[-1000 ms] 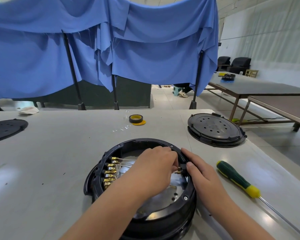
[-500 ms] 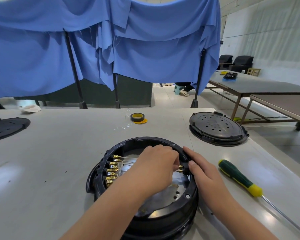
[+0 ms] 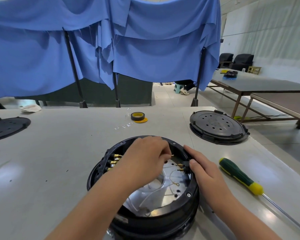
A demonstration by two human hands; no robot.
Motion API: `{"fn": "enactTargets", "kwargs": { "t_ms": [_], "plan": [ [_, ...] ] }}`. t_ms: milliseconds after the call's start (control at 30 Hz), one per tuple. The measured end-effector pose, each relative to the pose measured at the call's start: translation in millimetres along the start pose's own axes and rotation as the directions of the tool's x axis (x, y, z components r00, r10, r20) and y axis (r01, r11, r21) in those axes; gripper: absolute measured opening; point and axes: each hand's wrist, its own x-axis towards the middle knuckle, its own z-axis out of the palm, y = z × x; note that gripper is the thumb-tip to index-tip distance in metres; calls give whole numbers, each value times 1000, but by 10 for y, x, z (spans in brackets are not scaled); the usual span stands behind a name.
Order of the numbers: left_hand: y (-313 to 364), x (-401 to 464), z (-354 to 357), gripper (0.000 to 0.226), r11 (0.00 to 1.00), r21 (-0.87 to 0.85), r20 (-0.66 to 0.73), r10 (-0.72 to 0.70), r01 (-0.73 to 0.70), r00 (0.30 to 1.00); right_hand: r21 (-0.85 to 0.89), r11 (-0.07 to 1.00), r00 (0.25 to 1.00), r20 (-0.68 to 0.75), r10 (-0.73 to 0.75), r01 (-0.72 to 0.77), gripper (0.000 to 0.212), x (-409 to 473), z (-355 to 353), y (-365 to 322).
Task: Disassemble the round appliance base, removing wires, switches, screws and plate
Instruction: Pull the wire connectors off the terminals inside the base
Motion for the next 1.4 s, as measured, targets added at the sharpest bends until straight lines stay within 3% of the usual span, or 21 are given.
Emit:
{"fn": "enactTargets", "kwargs": {
  "t_ms": [233,433,567,667,967,1033,1100,1233,1400],
  "plan": [
    [29,41,-23,5,907,-401,-4,-139,126,990,17,1000,1000,-3,18,-18,39,-22,5,-28],
    [16,69,-52,6,688,-686,61,-269,236,961,-64,997,997,-53,-58,54,25,-60,-33,-158],
    [27,75,-78,8,562,-788,82,-309,251,948,-86,991,991,-76,-113,107,14,-95,-43,-306],
    [43,78,-83,8,491,-835,101,-307,248,946,-89,988,992,-2,-128,127,8,-118,-39,-444],
    [36,98,-5,12,436,-876,64,-317,205,946,-92,991,995,30,-97,99,16,-101,-62,-544],
    [16,106,21,20,490,-849,44,-305,196,951,-141,986,996,16,-89,90,15,-66,-108,-557],
    [-5,92,54,25,625,-754,26,-281,203,959,-161,985,998,-17,-67,63,12,15,-188,-570],
    [20,25,141,20,898,-387,99,-187,211,977,-314,949,993,-88,-75,44,12,337,-396,-497],
    [86,-11,217,25,974,-157,214,-127,163,969,-599,792,991,-39,124,-123,4,835,-428,-164]
  ]
}}
